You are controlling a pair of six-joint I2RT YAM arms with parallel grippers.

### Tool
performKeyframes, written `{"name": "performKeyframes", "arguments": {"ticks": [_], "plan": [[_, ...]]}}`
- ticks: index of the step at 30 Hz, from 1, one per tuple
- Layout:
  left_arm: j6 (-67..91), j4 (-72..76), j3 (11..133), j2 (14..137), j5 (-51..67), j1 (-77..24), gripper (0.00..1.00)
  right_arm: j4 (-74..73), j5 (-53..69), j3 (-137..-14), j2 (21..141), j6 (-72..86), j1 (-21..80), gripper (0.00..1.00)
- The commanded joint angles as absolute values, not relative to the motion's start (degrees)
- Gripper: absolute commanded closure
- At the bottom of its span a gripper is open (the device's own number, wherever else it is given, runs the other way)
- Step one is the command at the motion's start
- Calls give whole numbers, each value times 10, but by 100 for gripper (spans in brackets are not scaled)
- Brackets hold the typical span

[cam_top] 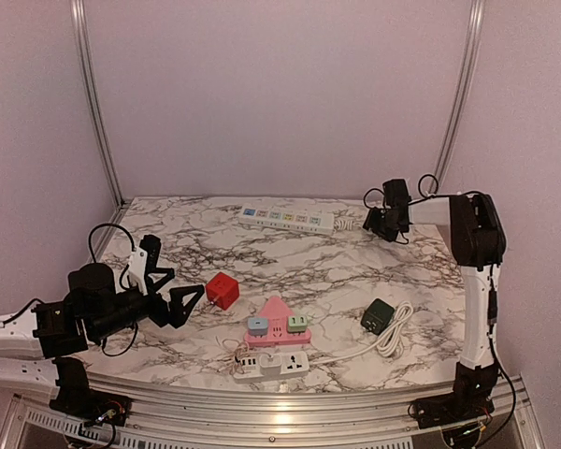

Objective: Insert the plug
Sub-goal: Move the socket to the center of the board.

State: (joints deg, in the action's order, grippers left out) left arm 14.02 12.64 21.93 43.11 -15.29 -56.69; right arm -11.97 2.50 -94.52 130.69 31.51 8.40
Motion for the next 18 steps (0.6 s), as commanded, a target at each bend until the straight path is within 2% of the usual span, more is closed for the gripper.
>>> {"name": "performKeyframes", "arguments": {"ticks": [1,5,8,10,14,16,18], "plan": [[155,141,204,414,-147,-568,1,-153,23,-1004,1354,318,86,42],[145,142,208,425,-157,-568,1,-176,25,-1051,1386,318,86,45],[135,144,216,439,-161,-568,1,-181,33,-1058,1392,312,87,58],[130,146,219,448,-162,-568,1,-179,35,-1048,1388,309,89,63],[127,152,222,460,-162,-568,1,-173,31,-1017,1378,297,94,86],[129,154,222,460,-159,-568,1,-172,28,-997,1370,296,93,91],[132,153,219,456,-158,-568,1,-169,29,-966,1351,293,94,92]]}}
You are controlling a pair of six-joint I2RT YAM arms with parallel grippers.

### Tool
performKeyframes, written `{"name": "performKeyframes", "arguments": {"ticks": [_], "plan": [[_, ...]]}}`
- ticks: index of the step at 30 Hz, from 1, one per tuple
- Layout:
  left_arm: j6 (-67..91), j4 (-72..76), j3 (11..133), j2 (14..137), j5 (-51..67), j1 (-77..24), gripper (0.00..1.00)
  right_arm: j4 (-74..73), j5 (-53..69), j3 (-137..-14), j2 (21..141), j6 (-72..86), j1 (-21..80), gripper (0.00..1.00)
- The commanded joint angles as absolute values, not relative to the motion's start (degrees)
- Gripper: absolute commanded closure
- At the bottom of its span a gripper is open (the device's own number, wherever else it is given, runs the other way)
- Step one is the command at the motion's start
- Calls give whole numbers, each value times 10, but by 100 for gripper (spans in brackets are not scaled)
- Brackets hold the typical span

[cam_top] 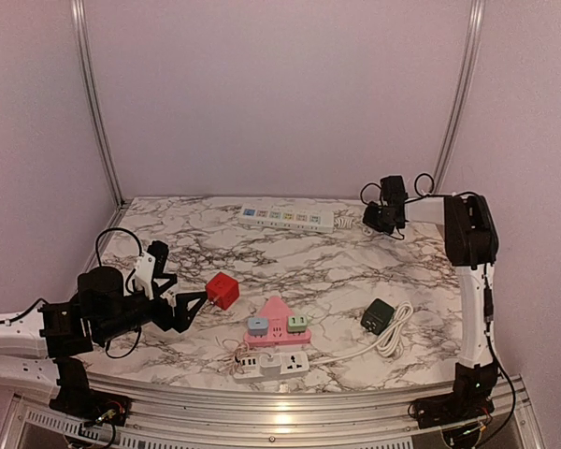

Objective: Insert the plug
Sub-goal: Move the socket to the center of the board.

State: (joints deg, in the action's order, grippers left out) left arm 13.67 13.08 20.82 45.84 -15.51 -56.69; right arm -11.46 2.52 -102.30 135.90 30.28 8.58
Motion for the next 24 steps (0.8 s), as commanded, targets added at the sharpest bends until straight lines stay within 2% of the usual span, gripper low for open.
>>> {"name": "performKeyframes", "arguments": {"ticks": [1,6,11,16,21,24], "plan": [[134,153,218,453,-156,-568,1,-164,29,-946,1337,291,95,92],[156,153,206,429,-146,-569,1,-124,32,-828,1254,286,98,93],[176,152,199,412,-138,-577,1,-152,20,-812,1230,278,101,97],[189,150,192,387,-145,-592,1,-154,-50,-732,1168,289,97,95],[189,145,186,372,-151,-597,1,-140,-57,-640,1083,291,80,94],[184,145,190,382,-149,-598,1,-138,-63,-624,1041,282,79,92]]}}
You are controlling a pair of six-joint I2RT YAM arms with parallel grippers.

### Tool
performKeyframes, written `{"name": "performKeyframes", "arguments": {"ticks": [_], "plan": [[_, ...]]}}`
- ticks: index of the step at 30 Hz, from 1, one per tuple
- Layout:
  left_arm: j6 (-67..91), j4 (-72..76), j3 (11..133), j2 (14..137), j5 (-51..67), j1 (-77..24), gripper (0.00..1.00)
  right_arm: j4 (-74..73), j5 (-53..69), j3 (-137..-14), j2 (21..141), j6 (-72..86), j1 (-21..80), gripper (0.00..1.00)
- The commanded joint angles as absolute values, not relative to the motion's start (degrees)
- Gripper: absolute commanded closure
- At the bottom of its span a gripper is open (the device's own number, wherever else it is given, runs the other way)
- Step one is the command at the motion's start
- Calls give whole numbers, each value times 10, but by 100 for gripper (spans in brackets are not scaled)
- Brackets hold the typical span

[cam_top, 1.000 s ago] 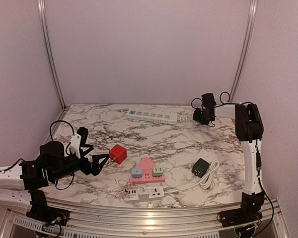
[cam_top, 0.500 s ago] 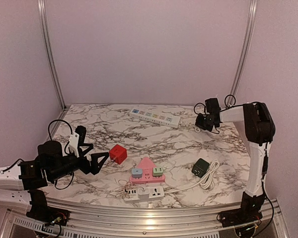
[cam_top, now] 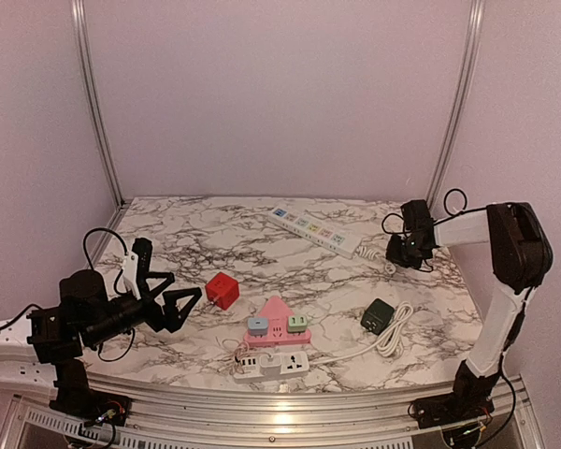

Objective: Insert the plug
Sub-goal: Move the socket to the center of the board.

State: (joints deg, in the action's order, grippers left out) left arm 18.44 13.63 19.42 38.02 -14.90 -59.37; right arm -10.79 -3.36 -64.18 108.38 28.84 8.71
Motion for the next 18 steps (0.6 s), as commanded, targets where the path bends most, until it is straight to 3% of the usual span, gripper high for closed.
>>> {"name": "performKeyframes", "arguments": {"ticks": [1,3,6,18], "plan": [[182,145,192,387,-148,-598,1,-138,-61,-627,1029,277,80,84],[175,145,198,399,-146,-598,1,-137,-53,-639,1014,267,82,56],[168,146,206,412,-149,-599,1,-133,-31,-681,1016,244,93,36],[144,156,210,441,-164,-599,1,-247,37,-1043,1275,244,145,32]]}}
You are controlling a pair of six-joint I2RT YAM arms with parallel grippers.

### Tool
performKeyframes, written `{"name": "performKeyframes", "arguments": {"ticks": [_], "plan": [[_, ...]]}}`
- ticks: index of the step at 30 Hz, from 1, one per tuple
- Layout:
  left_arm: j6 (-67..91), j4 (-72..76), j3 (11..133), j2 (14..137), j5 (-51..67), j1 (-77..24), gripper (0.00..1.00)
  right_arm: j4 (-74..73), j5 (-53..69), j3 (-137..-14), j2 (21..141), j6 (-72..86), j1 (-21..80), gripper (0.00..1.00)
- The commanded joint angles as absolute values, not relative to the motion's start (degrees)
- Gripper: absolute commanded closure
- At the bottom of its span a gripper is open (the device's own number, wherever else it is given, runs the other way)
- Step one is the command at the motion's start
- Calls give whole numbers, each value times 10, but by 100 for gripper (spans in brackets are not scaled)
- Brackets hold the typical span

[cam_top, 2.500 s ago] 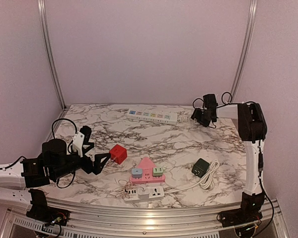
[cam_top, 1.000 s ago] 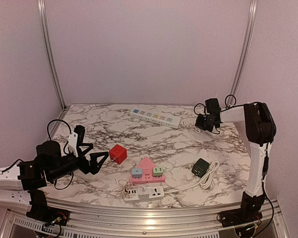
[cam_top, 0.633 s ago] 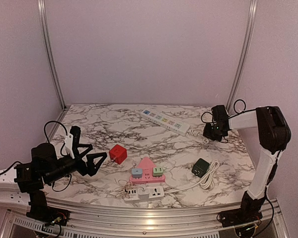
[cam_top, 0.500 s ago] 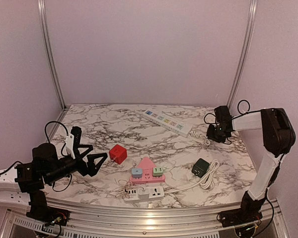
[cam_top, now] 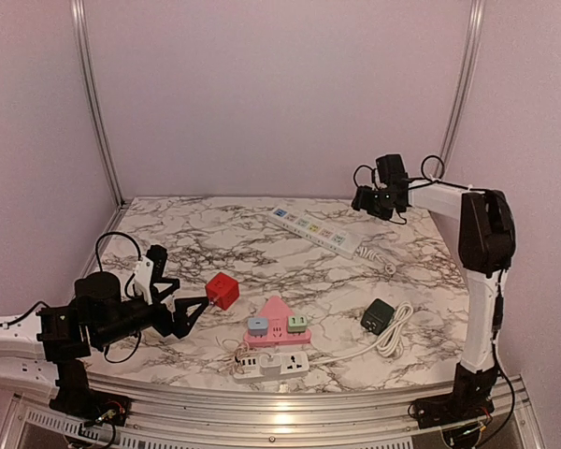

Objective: Insert the plug
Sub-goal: Move the socket to the center of the board.

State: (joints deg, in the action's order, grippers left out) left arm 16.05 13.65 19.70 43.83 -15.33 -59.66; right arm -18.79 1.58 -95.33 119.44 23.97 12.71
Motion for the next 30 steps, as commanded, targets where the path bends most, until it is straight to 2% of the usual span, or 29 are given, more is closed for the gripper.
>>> {"name": "performKeyframes", "arguments": {"ticks": [1,9,21,30], "plan": [[142,158,208,441,-165,-600,1,-256,40,-1085,1306,247,148,32],[126,181,195,452,-174,-601,1,-277,85,-1232,1434,262,163,34],[130,201,179,456,-171,-601,1,-278,261,-1224,1468,171,203,37],[141,201,174,437,-160,-602,1,-337,267,-1199,1454,29,269,34]]}}
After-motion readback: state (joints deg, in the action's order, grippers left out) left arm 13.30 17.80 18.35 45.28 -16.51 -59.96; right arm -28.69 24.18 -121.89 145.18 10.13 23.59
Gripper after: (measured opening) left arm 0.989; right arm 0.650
